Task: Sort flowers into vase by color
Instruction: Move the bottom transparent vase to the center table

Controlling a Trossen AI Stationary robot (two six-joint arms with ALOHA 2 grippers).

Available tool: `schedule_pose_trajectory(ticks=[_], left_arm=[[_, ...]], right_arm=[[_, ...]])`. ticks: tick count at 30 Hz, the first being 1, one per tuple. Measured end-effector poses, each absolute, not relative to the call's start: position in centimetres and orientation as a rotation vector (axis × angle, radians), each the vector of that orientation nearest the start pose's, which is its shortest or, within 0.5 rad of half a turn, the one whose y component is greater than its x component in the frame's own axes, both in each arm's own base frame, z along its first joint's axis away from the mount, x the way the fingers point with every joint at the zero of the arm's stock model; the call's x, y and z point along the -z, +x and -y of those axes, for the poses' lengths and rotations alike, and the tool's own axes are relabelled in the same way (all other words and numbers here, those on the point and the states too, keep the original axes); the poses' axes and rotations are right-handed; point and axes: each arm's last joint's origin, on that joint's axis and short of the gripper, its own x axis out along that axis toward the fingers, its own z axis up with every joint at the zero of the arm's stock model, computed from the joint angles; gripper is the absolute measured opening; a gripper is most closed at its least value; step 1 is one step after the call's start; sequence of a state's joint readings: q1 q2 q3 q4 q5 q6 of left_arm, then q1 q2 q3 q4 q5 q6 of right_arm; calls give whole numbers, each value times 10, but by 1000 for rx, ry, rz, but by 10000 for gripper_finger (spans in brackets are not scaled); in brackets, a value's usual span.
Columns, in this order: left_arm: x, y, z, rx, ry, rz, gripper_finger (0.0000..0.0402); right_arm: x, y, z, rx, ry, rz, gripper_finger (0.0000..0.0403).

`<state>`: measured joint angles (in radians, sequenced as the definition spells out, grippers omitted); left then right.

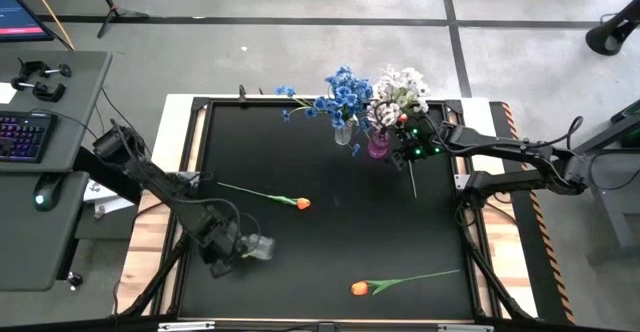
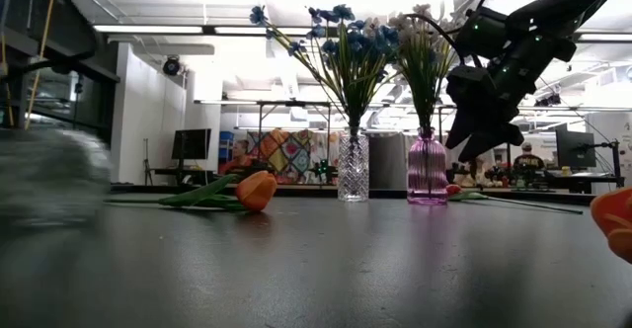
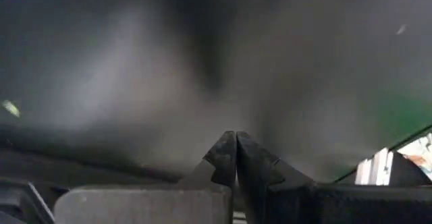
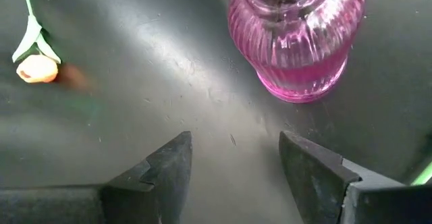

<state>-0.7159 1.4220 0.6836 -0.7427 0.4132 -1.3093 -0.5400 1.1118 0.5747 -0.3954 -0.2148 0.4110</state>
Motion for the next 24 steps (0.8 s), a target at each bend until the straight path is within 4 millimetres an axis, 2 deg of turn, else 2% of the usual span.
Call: schedule_pose_trajectory(ticks=[2, 5, 11, 17, 24], left_arm=[[-151, 156, 143, -210, -720, -1811, 0], [-164, 162, 138, -149, -736, -1767, 0], [-204, 174, 127, -44, -647, -1452, 0], [-236, 181, 110, -68, -555, -1104, 0], [-244, 212, 91, -44, -594, -901, 8]], right_arm=[[-190, 176, 99, 480, 724, -800, 209], [-191, 178, 99, 457, 725, -773, 209], [-203, 194, 93, 256, 743, -634, 209], [-213, 212, 66, 63, 664, -568, 209], [-212, 219, 33, -63, 616, -620, 209]])
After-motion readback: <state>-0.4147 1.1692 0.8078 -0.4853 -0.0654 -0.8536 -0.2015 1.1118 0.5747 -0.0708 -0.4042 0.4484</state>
